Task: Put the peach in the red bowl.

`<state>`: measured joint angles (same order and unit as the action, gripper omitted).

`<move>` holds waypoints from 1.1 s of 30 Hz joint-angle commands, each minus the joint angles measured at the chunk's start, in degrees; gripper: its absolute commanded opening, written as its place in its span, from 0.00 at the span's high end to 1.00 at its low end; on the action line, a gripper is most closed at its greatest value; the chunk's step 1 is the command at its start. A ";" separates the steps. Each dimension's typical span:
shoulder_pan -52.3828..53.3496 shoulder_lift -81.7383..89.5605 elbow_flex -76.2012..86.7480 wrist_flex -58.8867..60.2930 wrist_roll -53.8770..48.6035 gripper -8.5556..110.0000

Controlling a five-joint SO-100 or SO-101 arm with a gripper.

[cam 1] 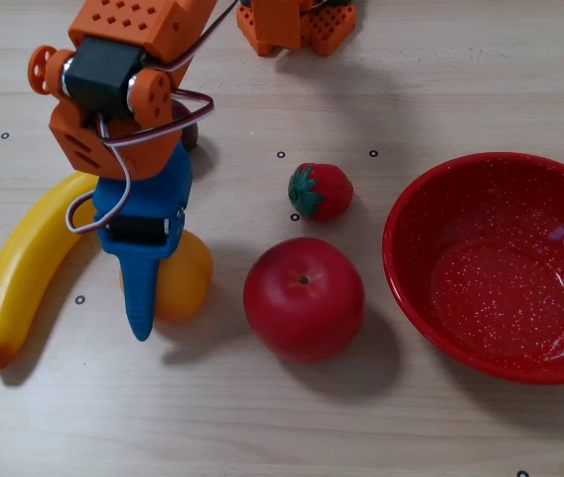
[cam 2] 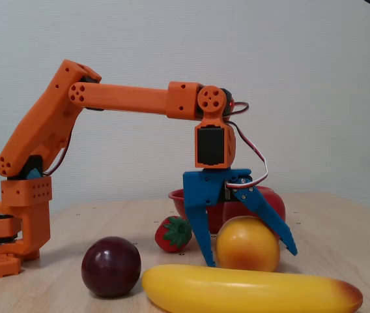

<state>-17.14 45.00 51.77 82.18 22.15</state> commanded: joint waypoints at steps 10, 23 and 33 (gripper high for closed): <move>3.08 2.46 -5.19 -2.55 2.02 0.49; 1.67 2.64 -4.04 -4.48 4.22 0.66; 1.67 9.93 -8.53 -0.18 3.52 0.93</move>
<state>-15.56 45.09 50.10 79.19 26.98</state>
